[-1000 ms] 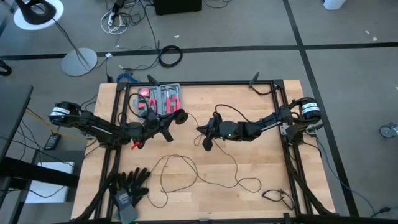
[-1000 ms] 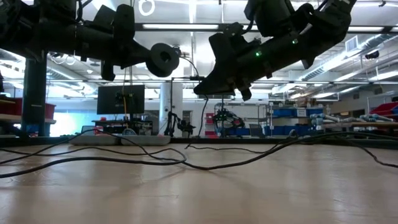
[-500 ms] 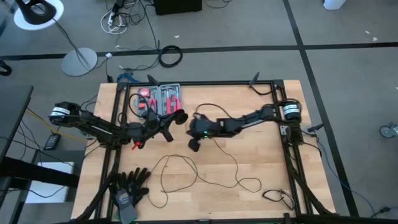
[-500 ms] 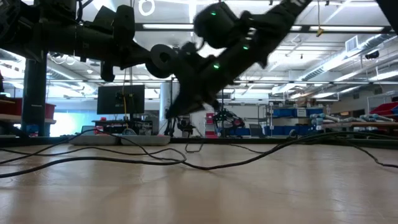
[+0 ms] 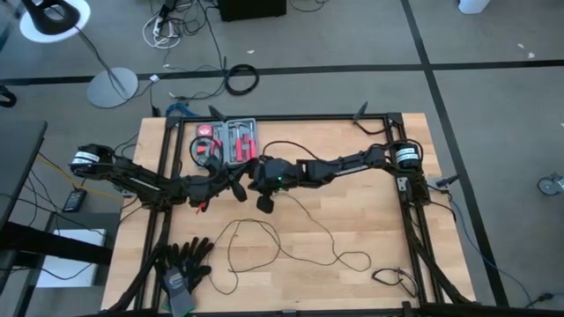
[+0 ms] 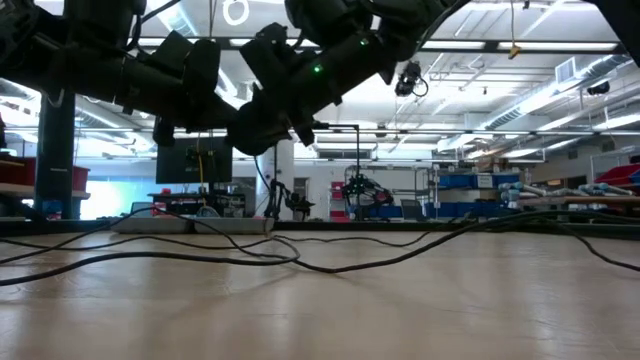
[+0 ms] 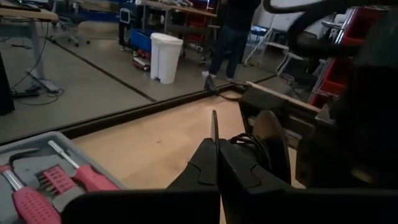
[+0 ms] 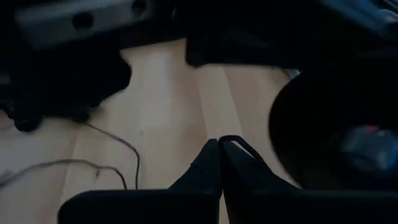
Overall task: Coil cords
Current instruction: Coil the black wire onto the spool
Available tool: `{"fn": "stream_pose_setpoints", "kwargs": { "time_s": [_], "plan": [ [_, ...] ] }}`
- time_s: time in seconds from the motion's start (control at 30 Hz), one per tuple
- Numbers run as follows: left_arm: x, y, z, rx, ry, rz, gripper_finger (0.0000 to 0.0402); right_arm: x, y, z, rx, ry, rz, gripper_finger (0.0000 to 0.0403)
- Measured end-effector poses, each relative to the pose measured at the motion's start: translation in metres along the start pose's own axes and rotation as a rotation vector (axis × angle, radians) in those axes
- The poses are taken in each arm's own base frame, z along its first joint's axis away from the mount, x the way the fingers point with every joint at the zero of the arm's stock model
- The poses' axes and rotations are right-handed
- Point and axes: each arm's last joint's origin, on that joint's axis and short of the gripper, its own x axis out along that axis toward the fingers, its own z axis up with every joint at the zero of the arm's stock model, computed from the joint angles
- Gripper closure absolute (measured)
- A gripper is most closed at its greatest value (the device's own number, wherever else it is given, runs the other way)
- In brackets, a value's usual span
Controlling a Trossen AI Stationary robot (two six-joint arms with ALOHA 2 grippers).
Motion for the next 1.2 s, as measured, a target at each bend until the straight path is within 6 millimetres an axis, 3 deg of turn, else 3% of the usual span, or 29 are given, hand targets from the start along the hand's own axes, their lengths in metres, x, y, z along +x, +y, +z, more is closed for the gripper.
{"fn": "stream_pose_setpoints", "kwargs": {
  "time_s": [0.3, 0.5, 0.8, 0.97, 1.2],
  "plan": [
    [0.000, -0.001, 0.001, -0.016, -0.001, -0.020, 0.0401, 0.000, -0.004, 0.000, -0.002, 0.015, 0.030, 0.0403],
    [0.000, -0.002, 0.006, -0.077, -0.042, -0.035, 0.0401, 0.001, 0.004, -0.011, -0.020, 0.031, -0.015, 0.0403],
    [-0.001, -0.004, 0.009, -0.139, -0.058, -0.075, 0.0401, 0.001, 0.008, -0.010, -0.051, -0.112, -0.070, 0.0403],
    [0.000, -0.003, 0.005, -0.107, -0.028, -0.072, 0.0401, -0.001, 0.009, -0.001, -0.062, -0.209, -0.055, 0.0403],
    [0.000, -0.002, 0.000, -0.033, 0.013, -0.053, 0.0401, -0.001, 0.005, 0.001, -0.044, -0.216, -0.055, 0.0402]
  ]
}}
